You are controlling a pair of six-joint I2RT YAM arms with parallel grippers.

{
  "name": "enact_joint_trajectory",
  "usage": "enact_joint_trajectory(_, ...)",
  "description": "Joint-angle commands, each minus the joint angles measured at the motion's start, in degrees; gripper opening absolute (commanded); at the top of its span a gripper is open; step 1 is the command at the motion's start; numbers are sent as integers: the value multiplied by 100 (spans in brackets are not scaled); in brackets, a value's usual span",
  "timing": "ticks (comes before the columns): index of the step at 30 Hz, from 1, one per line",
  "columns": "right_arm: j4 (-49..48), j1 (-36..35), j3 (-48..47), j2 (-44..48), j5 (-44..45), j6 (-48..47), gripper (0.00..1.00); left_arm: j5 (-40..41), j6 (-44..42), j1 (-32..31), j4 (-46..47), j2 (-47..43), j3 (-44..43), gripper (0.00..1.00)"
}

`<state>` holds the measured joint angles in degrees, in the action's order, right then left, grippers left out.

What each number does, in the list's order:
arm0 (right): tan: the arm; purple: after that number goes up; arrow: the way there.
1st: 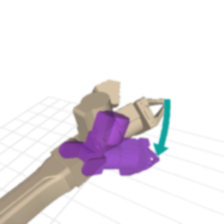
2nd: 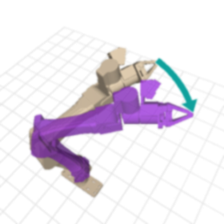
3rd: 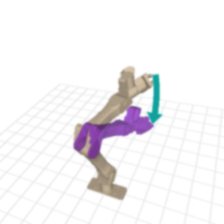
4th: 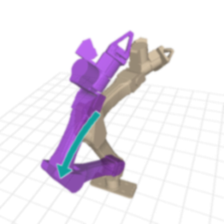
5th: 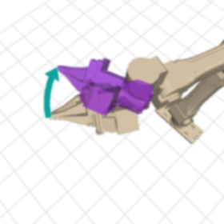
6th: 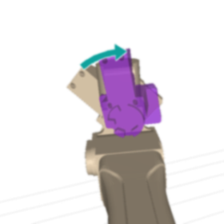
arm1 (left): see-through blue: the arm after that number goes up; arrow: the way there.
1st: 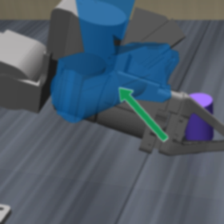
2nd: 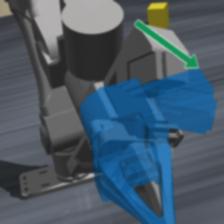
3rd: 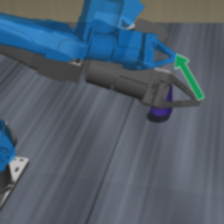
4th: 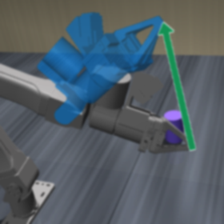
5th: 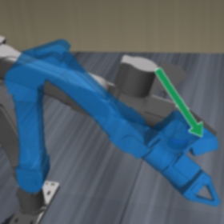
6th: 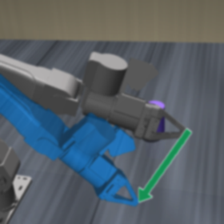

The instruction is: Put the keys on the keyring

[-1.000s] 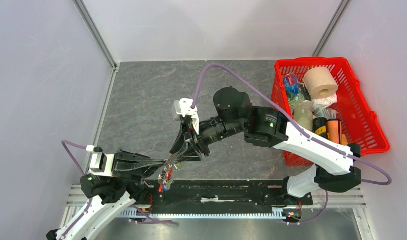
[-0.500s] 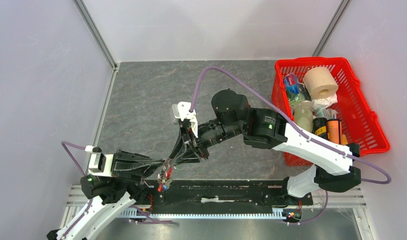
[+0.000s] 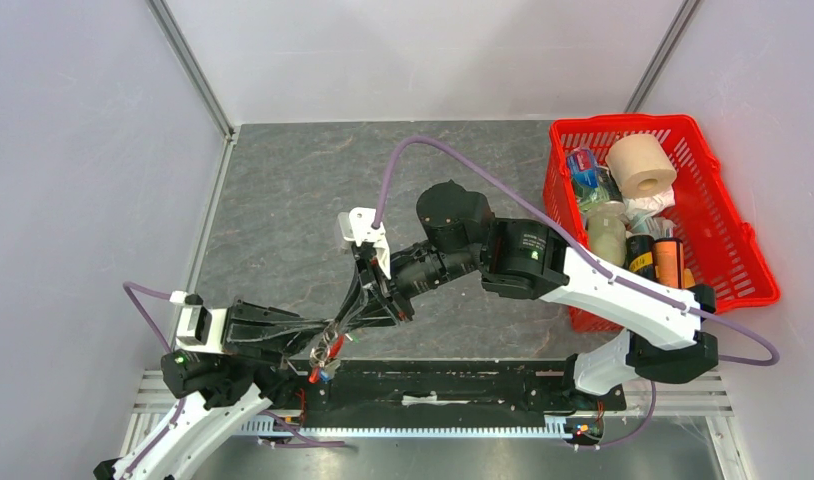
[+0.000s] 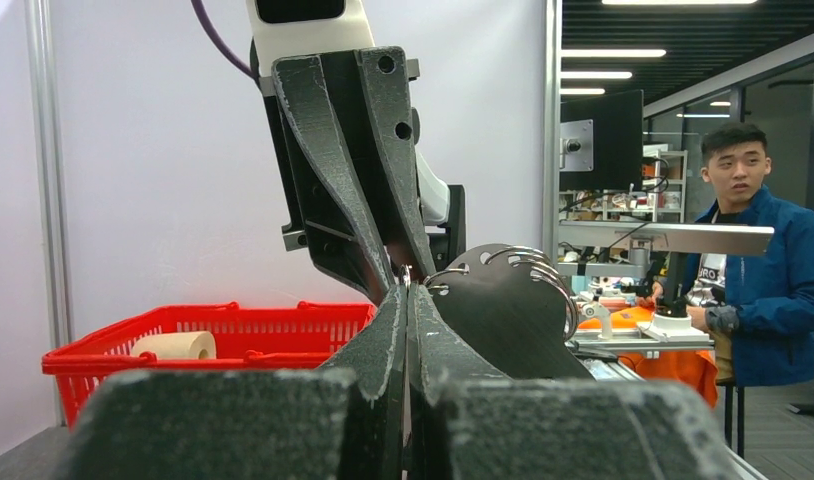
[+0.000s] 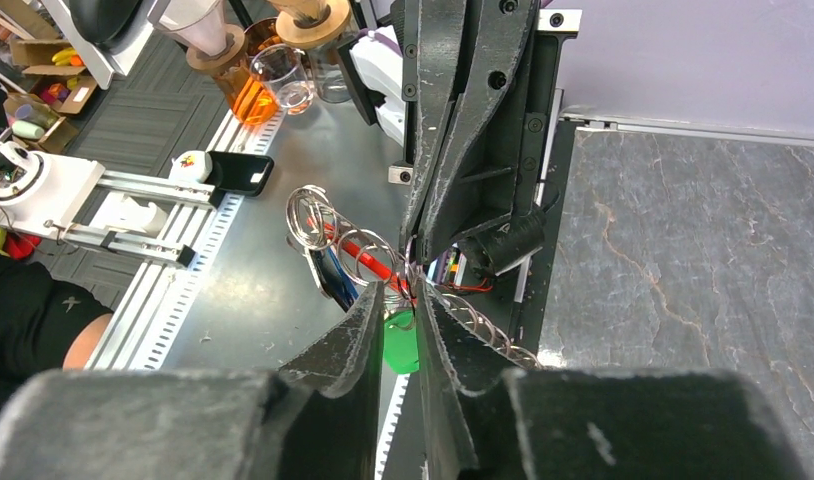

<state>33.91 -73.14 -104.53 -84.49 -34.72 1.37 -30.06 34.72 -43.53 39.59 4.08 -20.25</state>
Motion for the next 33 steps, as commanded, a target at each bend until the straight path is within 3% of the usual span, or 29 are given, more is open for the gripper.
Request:
enact_joint_trajectory(1,-218,-60,-271,-31,-13,-84,21,203,140,-7,321,-65,-5,2)
enact_joint_trajectory(6,-209,-68,-270,-25,43,-89,0,216,140,-6,321,-83,4,2)
enact_joint_trajectory(14,126,-83,-380,-49,189,-87,0,264,76,-7,-114,-99,-151,2)
enact_joint_trajectory(19,713,-79,-461,-35,314,-84,0,331,-179,-6,-1906,-141,-811,20)
enact_joint_trajectory(25,986,-77,76,216,261,8,0,333,-607,-7,-4172,215,-1904,40)
enact_joint_trajectory(33,1353,-78,274,313,-45,85,0,-527,-540,-7,-5085,1058,-2505,44)
